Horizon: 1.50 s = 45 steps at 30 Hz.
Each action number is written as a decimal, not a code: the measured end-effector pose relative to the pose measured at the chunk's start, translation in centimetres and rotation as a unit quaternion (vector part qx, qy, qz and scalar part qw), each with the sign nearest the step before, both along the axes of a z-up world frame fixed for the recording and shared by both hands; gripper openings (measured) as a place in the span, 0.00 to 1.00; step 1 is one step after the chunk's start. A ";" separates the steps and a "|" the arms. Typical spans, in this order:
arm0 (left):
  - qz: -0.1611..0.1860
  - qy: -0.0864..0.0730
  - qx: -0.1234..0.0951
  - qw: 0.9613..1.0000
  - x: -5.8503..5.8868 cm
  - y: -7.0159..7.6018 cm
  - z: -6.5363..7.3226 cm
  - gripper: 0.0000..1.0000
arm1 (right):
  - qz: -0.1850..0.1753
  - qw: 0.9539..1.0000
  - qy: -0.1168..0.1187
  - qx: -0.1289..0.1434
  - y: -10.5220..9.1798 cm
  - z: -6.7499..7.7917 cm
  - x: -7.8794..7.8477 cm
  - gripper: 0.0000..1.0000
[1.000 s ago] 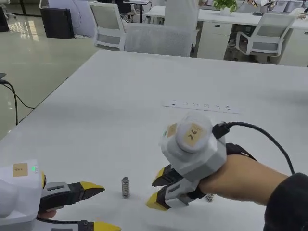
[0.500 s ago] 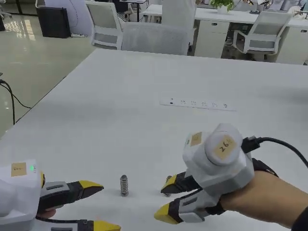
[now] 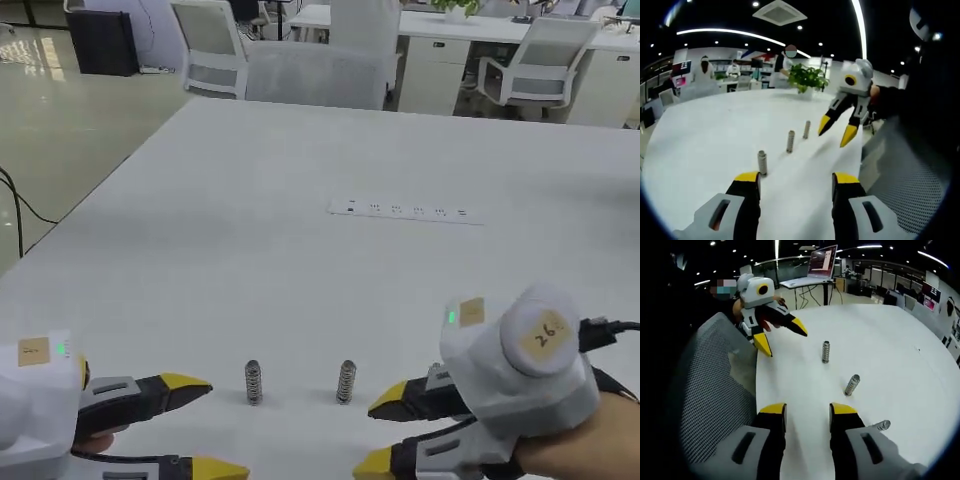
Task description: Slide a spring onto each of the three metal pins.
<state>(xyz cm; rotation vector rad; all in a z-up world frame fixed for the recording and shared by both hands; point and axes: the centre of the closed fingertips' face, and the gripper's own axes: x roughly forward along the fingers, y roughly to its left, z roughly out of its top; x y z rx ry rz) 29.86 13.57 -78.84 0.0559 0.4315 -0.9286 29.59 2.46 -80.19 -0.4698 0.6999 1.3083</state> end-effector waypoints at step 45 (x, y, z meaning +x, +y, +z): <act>0.001 0.008 0.004 1.000 -0.3 0.0 -0.5 0.55 | -0.101 0.986 -0.095 0.090 -8.4 0.0 3.9 0.63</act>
